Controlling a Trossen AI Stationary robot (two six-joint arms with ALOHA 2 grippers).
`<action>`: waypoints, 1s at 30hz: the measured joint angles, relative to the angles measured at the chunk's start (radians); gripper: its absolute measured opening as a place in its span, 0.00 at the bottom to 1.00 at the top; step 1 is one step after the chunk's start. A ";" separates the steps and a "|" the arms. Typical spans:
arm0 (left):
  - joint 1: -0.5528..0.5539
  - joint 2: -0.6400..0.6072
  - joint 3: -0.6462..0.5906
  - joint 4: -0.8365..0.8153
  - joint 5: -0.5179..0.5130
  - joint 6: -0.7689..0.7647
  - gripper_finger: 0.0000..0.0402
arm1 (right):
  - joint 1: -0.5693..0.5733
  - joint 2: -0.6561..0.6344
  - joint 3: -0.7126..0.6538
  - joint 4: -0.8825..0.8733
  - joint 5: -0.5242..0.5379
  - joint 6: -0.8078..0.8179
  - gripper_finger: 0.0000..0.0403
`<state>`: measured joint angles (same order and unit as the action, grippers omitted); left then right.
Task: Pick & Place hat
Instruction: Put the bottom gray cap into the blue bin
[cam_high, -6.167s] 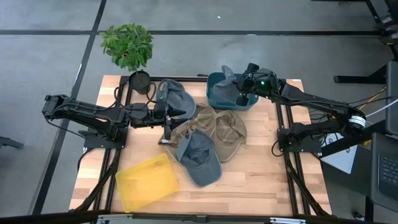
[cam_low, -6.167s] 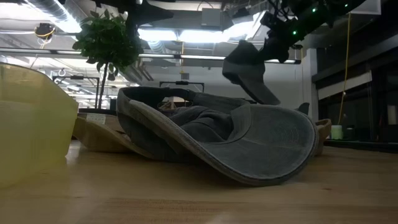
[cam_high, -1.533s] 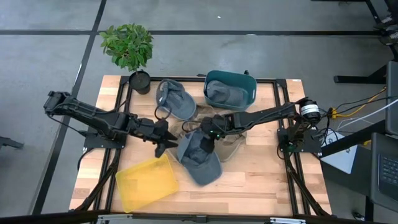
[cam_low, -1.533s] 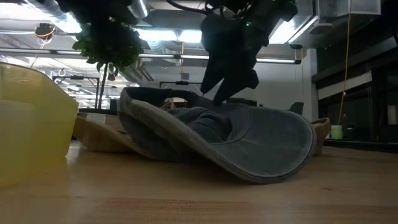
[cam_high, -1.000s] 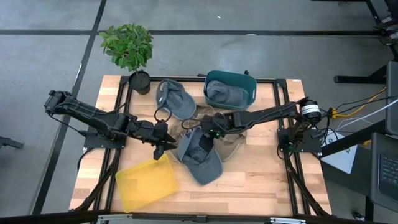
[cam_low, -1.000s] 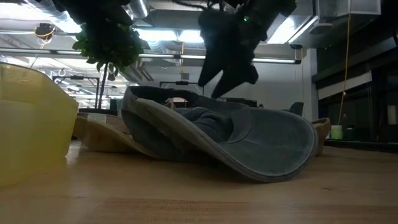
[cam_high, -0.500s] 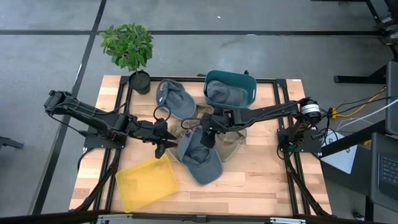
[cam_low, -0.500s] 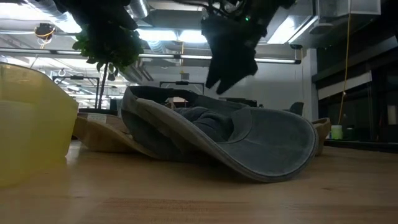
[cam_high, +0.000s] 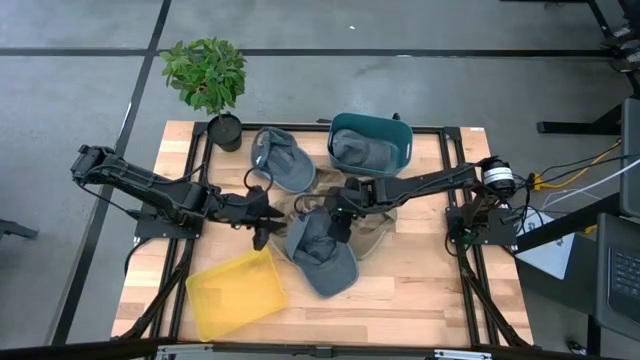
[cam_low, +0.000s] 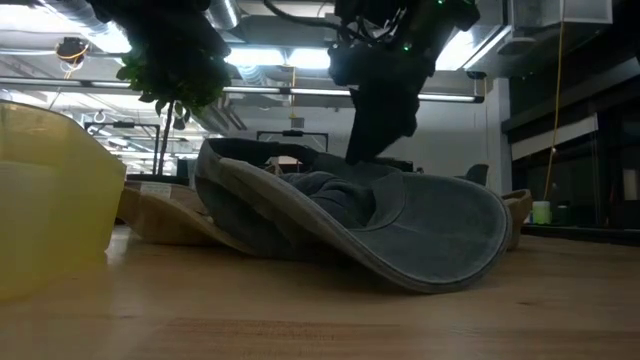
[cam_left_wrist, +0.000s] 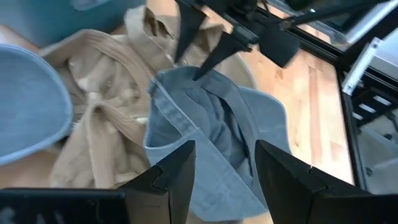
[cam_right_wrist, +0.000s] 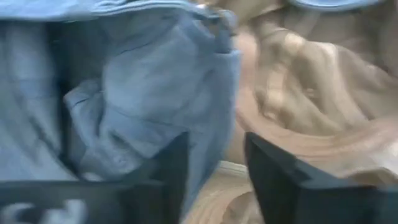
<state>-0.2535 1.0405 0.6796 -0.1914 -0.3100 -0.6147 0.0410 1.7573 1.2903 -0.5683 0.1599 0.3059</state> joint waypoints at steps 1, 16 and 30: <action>0.000 0.000 0.000 0.000 -0.015 0.000 0.40 | -0.005 0.000 0.000 0.005 -0.016 -0.014 0.28; 0.000 0.000 0.000 0.155 -0.229 0.000 0.40 | -0.087 -0.010 0.095 0.017 -0.059 -0.360 0.02; 0.001 0.000 0.000 0.298 -0.293 -0.026 0.47 | -0.134 -0.010 0.361 -0.016 -0.055 -0.550 0.01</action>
<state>-0.2525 1.0405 0.6797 0.1065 -0.6029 -0.6407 -0.0931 1.7470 1.6518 -0.5846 0.1053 -0.2441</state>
